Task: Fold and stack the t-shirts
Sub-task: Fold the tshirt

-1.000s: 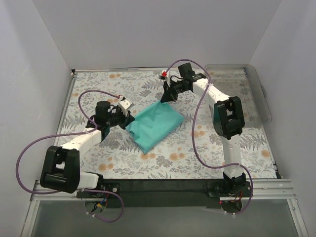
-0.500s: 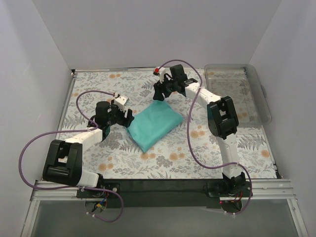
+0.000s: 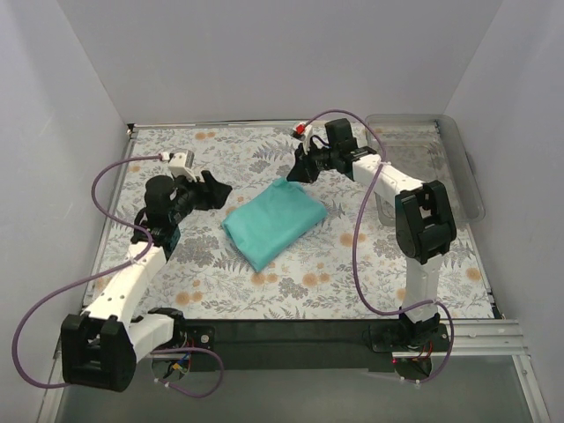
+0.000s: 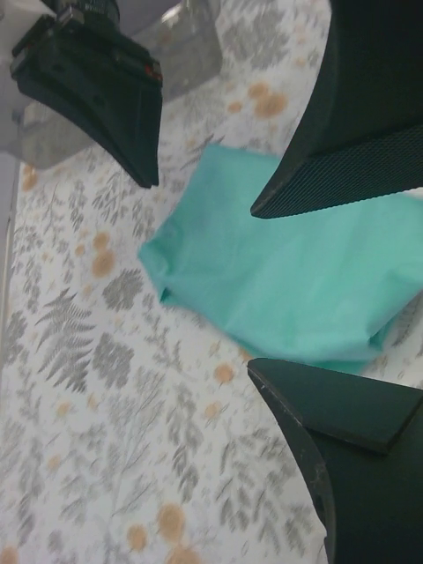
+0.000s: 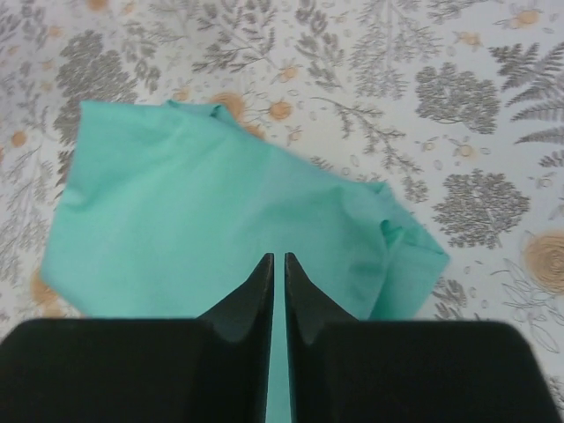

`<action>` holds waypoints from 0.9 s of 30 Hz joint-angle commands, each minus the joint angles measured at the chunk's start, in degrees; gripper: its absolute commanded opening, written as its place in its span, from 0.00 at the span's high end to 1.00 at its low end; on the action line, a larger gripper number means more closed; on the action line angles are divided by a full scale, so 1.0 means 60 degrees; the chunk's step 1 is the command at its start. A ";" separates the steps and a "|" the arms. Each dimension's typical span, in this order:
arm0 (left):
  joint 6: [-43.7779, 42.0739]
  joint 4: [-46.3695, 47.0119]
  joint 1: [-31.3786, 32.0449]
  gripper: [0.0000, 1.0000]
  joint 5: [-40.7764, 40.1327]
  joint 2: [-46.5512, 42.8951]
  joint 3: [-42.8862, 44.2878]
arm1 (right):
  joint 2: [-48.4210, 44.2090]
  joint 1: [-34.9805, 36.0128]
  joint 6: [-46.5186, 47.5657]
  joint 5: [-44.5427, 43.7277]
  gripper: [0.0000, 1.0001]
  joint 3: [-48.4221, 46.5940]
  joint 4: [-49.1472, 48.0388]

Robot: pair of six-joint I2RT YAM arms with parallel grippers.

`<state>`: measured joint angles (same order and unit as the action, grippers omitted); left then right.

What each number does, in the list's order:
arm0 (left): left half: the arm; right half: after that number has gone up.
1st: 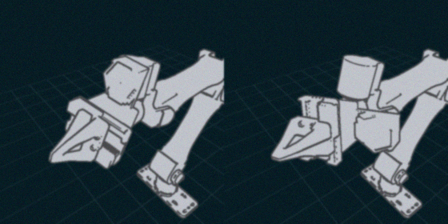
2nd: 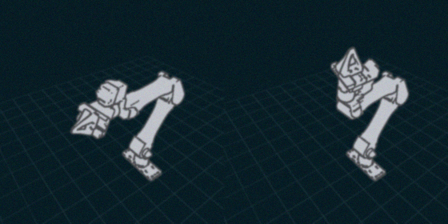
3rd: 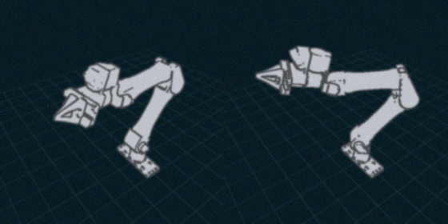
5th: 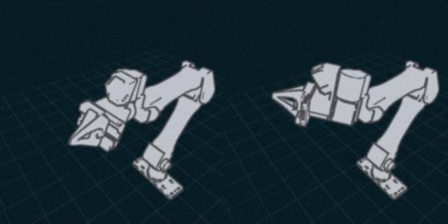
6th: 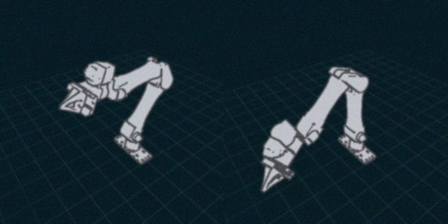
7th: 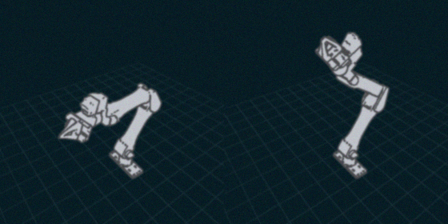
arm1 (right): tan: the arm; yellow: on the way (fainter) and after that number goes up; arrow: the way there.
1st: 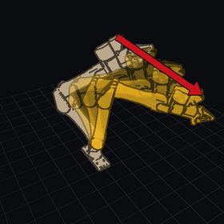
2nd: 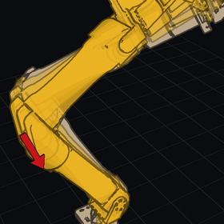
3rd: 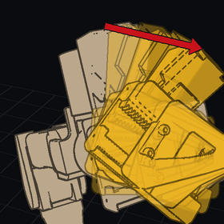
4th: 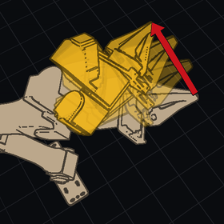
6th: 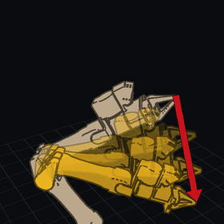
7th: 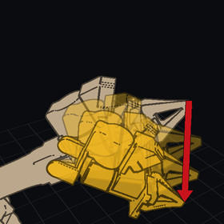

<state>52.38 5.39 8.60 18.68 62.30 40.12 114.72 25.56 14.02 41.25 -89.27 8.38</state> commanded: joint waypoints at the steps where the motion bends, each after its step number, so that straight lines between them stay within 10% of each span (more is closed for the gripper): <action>1: 0.2662 -0.0854 0.0002 0.43 0.1017 -0.0729 -0.0912 | -0.0252 0.0002 0.0403 0.1986 0.88 0.0492 0.0432; 27: 0.7339 0.1782 0.0002 0.38 -0.0212 -0.0278 -0.3859 | -0.0296 0.0002 0.0285 0.1284 0.86 0.1857 0.1079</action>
<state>93.56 12.34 8.64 18.39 59.11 17.63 113.84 25.54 15.40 49.21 -78.28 14.11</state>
